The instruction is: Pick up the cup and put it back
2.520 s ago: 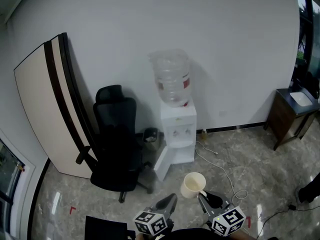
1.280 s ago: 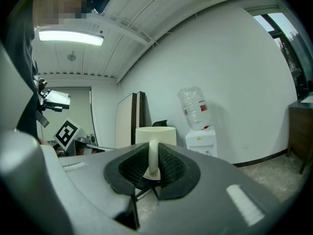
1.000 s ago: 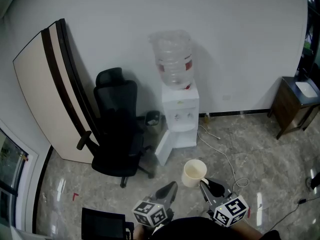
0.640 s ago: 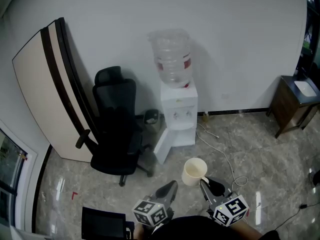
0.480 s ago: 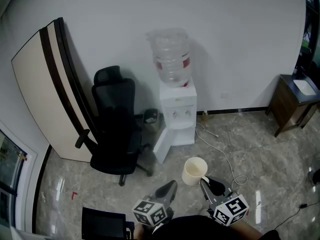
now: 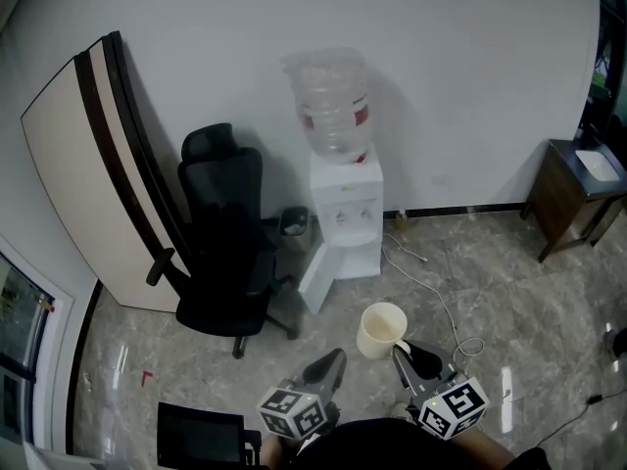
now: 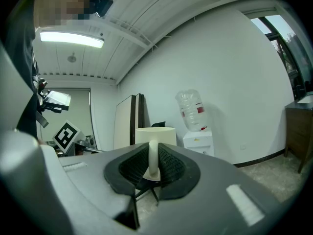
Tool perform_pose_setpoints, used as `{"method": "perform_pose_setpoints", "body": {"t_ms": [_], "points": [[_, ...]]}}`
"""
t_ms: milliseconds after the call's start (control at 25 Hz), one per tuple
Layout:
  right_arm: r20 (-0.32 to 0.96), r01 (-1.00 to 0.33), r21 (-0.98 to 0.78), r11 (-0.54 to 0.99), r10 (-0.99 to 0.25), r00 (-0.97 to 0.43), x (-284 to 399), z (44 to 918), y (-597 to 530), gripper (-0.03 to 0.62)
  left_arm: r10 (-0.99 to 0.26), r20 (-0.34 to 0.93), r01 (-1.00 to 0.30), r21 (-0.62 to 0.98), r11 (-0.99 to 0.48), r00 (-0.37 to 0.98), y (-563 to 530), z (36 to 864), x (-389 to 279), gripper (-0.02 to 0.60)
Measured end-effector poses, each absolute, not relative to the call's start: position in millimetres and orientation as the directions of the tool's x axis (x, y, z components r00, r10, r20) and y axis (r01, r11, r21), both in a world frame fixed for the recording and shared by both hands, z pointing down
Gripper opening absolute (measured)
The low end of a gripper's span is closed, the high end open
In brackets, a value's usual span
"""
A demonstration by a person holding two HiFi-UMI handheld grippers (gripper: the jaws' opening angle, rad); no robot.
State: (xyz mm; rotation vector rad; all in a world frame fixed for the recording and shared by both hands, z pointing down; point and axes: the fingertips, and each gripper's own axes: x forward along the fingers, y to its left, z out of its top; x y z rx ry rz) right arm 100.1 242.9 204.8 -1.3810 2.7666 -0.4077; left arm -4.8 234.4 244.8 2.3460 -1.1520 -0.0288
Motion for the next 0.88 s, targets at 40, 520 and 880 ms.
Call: {"method": "perform_pose_setpoints", "body": {"t_ms": [40,520,880], "points": [[0.098,-0.782,-0.242,0.574,-0.788,-0.608,103,205,243,0.049,-0.741,0.205,-0.731,0.461,-0.503,0.639,234,245,-1,0.005],[0.113,-0.772,-0.244,0.587,-0.773,-0.624,173,213,230,0.049,-0.748,0.227,-0.743,0.468,-0.478,0.624,227,255,68,0.005],[0.111,-0.791,-0.265,0.551,-0.798,-0.592,236,219,197,0.049,-0.763,0.264,-0.775,0.45,-0.444,0.59,217,261,101,0.005]]}}
